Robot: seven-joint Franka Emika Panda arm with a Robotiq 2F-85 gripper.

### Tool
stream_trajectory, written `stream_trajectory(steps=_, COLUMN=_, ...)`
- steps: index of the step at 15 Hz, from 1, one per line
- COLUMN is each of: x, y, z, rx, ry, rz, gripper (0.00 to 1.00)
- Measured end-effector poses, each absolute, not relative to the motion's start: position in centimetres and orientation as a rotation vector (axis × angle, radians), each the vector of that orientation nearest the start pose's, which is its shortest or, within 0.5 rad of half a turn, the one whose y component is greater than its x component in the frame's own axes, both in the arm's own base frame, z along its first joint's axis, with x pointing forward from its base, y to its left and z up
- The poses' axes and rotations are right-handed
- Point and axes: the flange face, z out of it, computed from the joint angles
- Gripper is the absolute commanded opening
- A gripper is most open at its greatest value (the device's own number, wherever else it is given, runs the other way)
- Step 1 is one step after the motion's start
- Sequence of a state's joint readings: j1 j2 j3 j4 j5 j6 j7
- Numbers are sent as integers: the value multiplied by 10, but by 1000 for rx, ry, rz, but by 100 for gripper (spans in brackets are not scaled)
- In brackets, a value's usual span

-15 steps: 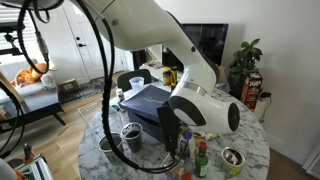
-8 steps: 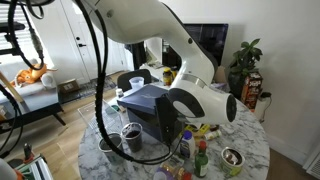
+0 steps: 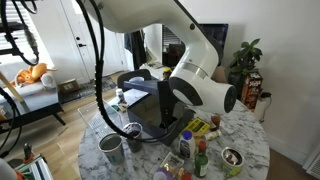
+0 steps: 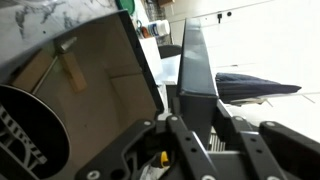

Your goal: Remove the lid from the box, remove the black purse, put it on the table and then put the transparent storage box in the box

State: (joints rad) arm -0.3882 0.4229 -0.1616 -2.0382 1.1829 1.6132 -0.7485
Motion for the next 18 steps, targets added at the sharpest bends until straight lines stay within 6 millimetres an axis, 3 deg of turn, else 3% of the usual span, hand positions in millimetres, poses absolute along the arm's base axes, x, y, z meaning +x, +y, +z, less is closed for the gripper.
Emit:
stream_trajectory(steps=6, x=550, y=-191, z=276, rx=-1797, ry=461, rz=-204, gripper=9)
stream_trajectory(steps=14, x=617, y=-183, z=312, rx=-2014, ry=650, rz=-463, gripper=9)
stream_trajectory(steps=18, x=639, y=-187, z=325, rx=-2104, ry=756, rz=-553, gripper=9)
